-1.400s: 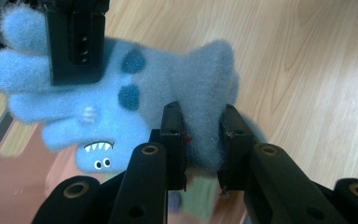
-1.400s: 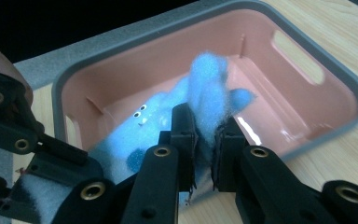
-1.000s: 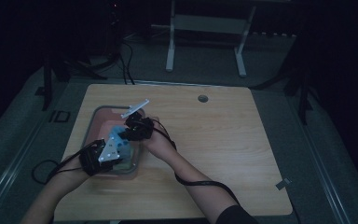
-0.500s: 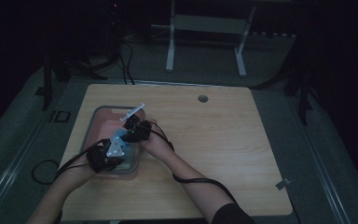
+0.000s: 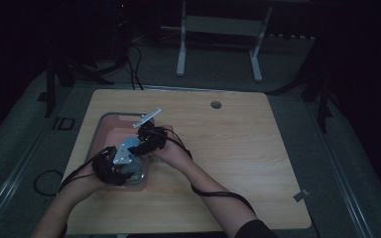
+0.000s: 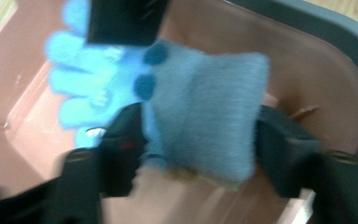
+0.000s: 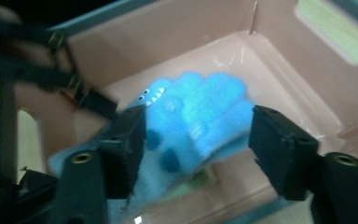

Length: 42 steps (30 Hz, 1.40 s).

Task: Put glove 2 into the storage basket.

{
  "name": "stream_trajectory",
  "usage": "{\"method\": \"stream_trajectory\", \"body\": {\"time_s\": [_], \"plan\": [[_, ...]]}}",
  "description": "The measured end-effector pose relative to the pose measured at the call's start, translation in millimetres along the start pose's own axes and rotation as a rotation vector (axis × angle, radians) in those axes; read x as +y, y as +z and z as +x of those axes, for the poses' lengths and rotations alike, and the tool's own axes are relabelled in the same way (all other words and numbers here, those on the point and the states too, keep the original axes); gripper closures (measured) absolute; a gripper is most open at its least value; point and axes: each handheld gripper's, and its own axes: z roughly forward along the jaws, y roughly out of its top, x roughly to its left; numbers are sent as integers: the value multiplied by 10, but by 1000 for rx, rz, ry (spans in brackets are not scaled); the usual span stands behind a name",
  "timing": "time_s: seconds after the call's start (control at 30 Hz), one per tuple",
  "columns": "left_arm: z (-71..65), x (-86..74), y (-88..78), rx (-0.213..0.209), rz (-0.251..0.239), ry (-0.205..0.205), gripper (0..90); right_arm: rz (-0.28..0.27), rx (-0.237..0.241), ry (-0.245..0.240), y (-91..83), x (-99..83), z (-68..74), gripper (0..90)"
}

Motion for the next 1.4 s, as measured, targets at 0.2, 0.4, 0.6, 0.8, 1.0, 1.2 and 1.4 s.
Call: {"method": "stream_trajectory", "body": {"time_s": [0.2, 0.4, 0.6, 0.8, 1.0, 1.2, 1.4], "plan": [[48, 41, -139, 20, -54, -47, 144, -44, 45, 16, -180, -35, -29, 201], [-27, 143, -239, 27, -124, -52, 90, -84, 34, 16, -321, -86, -59, 152], [-132, 251, -221, -12, -174, -52, 76, -98, 27, 3, -475, -213, -55, 149], [-250, 371, -204, -52, -205, -50, 57, -105, 26, 5, -592, -342, -84, 148], [-388, 513, -170, -105, -233, -30, 27, -100, 12, -1, -734, -554, -124, 148], [-542, 655, -91, -143, -246, 7, 27, -87, 9, 13, -835, -746, -177, 148], [-700, 777, 0, -195, -267, 39, 27, -78, -2, 12, -923, -868, -225, 148]]}}
